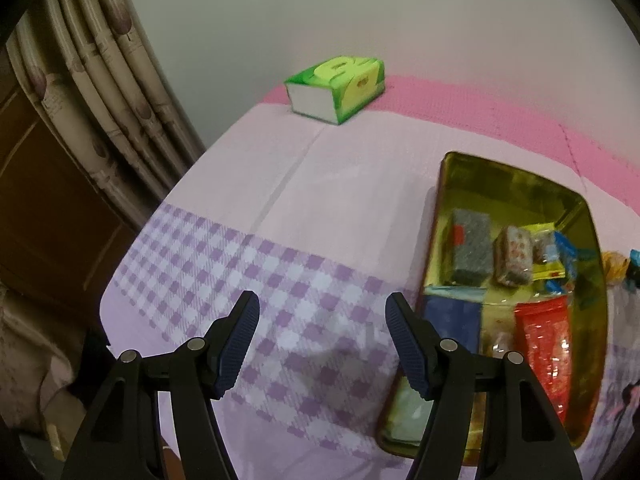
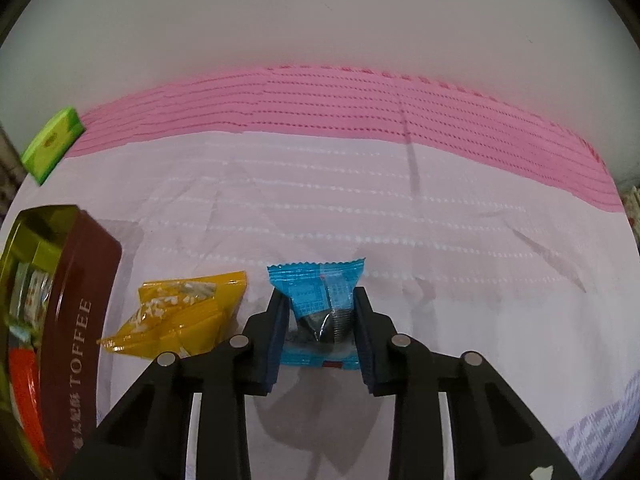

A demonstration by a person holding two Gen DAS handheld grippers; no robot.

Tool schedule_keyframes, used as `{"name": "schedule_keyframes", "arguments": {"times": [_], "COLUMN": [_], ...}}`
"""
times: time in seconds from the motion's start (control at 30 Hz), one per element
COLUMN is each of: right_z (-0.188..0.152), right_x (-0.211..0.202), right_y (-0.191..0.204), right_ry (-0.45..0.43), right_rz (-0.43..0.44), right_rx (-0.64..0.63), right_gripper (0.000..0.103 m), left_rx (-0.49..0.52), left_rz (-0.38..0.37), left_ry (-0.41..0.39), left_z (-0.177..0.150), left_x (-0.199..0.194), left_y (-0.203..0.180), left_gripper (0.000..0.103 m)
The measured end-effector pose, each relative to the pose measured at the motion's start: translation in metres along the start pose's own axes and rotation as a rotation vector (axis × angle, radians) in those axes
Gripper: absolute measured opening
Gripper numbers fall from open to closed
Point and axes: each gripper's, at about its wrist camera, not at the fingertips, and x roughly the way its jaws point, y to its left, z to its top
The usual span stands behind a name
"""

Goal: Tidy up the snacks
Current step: 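Grasp the yellow triangular packet with the left tool while the right tool holds the blue candy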

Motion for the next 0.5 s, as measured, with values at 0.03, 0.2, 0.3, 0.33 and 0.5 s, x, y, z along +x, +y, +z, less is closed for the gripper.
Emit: {"name": "schedule_keyframes", "arguments": {"times": [0.03, 0.2, 0.3, 0.33, 0.5], "right_z": [-0.002, -0.026, -0.031, -0.033, -0.032], "right_x": [-0.001, -0.018, -0.020, -0.022, -0.019], "right_y": [-0.002, -0.017, -0.036, -0.042, -0.077], "right_ry": [-0.010, -0.071, -0.092, -0.095, -0.100], "right_rz": [0.007, 0.010, 0.000, -0.005, -0.031], "right_rx": [-0.012, -0.085, -0.099, -0.096, -0.049], "right_gripper": [0.028, 0.027, 0.027, 0.027, 0.027], "left_rx": [0.003, 0.059, 0.101, 0.120, 0.211], "left_rz": [-0.005, -0.061, -0.131, -0.154, -0.275], "left_ry": [-0.001, -0.026, -0.030, -0.031, -0.023], "left_z": [0.001, 0.004, 0.008, 0.008, 0.012], "left_x": [-0.001, -0.019, -0.029, -0.032, -0.044], "left_y": [-0.003, -0.032, -0.061, -0.071, -0.131], "left_gripper": [0.066, 0.066, 0.066, 0.066, 0.066]}}
